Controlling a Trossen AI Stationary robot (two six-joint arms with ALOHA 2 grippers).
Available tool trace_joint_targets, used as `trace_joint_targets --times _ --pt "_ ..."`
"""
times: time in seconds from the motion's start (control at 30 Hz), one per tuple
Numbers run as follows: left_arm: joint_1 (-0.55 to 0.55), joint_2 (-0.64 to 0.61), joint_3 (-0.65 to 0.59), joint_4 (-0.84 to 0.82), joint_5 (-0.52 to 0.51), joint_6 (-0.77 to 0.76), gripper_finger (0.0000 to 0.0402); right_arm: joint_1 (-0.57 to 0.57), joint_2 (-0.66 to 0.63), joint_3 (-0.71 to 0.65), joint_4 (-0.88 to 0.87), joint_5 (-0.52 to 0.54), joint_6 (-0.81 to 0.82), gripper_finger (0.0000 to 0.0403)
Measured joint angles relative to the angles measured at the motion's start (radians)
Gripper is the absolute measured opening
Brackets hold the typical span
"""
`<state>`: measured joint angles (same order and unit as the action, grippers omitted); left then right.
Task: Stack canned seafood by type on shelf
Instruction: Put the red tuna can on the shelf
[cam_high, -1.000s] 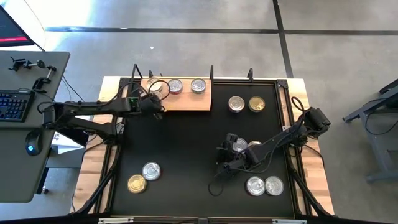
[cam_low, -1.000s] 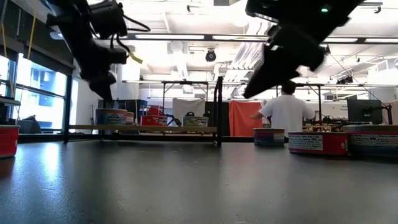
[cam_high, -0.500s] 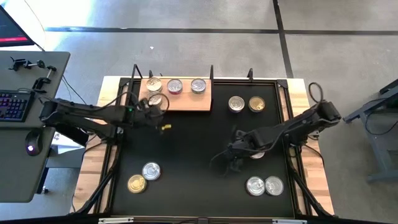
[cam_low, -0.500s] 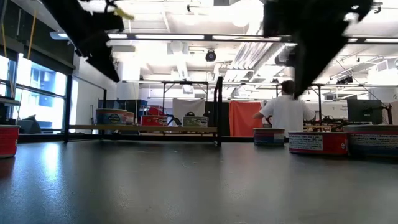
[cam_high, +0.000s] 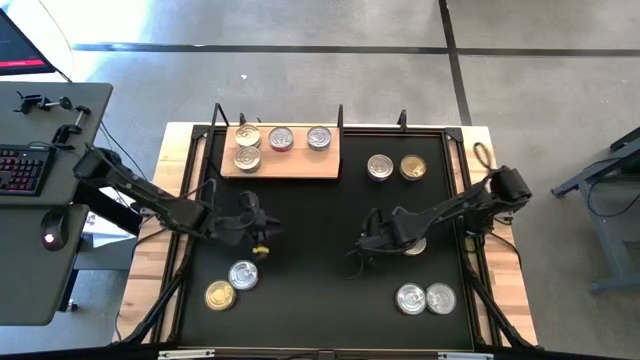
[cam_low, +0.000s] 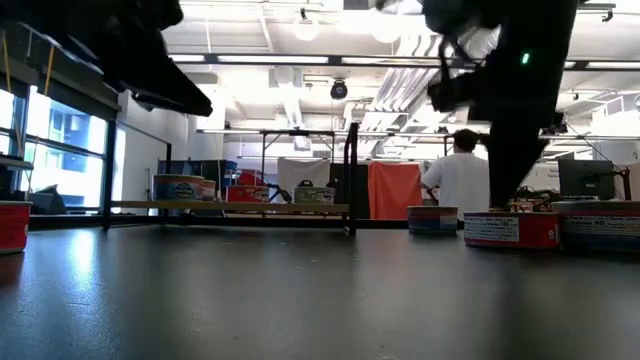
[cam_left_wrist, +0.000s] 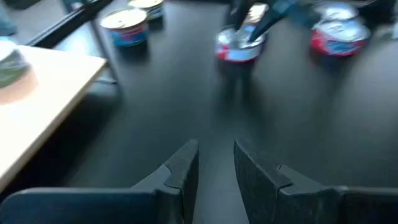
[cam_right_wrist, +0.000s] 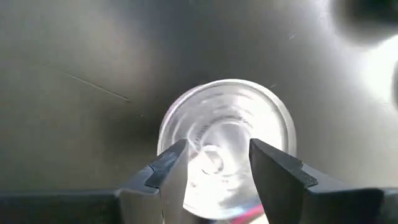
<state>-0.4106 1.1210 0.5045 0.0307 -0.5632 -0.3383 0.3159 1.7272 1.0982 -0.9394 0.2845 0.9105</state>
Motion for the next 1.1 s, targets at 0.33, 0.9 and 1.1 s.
trace_joint_targets --times 0.33,0.9,1.1 --pt "-0.104 0.101 -0.025 0.221 -0.055 0.004 0.0091 -0.062 0.06 -0.001 0.855 0.076 -0.175 0.0161" --pt "-0.078 0.478 -0.014 0.463 -0.022 0.002 0.0091 -0.07 0.099 -0.002 0.54 0.154 -0.11 0.0161" --pt "-0.014 0.592 0.045 0.424 -0.046 0.014 0.0091 -0.087 0.204 -0.002 0.78 0.108 -0.226 0.0161"
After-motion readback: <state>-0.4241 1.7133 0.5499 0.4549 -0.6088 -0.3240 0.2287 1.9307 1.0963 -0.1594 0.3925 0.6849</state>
